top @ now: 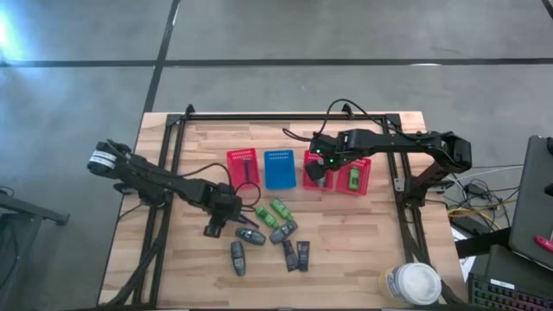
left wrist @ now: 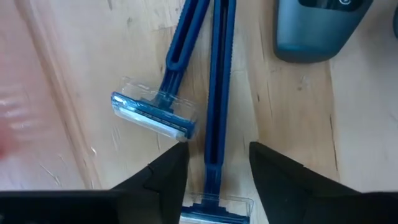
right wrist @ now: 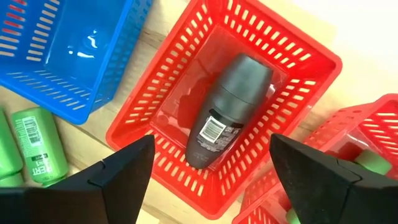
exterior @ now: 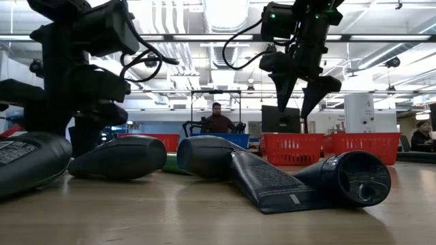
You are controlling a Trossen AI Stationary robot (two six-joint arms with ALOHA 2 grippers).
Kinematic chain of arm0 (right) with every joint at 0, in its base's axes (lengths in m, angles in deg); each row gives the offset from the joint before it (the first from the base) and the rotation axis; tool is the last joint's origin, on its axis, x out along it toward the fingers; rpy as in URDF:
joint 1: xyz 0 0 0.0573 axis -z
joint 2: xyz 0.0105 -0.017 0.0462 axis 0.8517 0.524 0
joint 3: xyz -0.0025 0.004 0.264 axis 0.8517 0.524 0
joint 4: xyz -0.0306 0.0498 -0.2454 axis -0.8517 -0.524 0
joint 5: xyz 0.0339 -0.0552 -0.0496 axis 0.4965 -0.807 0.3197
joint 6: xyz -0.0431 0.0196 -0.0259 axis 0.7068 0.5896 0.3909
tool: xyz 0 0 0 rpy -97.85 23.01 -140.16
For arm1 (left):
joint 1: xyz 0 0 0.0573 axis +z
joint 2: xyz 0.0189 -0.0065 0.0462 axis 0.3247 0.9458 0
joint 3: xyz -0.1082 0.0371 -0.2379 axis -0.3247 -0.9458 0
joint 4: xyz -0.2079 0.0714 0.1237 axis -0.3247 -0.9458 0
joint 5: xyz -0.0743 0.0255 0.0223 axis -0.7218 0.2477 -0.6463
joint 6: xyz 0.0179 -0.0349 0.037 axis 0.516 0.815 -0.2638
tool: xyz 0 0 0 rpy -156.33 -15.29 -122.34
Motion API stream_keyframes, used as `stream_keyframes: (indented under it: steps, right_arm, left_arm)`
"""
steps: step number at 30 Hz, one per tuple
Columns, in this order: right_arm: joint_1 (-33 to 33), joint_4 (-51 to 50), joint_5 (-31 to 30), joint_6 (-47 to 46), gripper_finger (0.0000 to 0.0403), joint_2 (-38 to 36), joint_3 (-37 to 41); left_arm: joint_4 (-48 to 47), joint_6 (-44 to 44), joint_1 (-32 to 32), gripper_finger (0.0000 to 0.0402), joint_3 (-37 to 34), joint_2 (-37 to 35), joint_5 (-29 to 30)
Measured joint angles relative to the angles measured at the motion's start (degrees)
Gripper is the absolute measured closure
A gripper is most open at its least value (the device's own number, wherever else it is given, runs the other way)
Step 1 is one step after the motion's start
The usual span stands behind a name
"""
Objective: Pick & Place Travel size toiletries
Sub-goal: Put the blue razor into the left red bin
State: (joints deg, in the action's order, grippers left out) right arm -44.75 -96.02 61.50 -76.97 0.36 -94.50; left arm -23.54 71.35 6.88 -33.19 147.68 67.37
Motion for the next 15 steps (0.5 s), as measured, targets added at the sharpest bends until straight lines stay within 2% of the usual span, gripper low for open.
stream_keyframes:
  steps: [10,15]
  right_arm:
    - [0.02,-0.22,-0.13,1.06,0.0086,-0.04,0.00]
    - [0.02,-0.42,-0.14,2.10,0.0106,-0.92,0.02]
  left_arm:
    - [0.65,-1.76,0.02,0.0378,0.07,-0.13,-0.20]
    - [-9.32,-3.95,-0.03,0.0380,4.29,-1.62,-1.56]
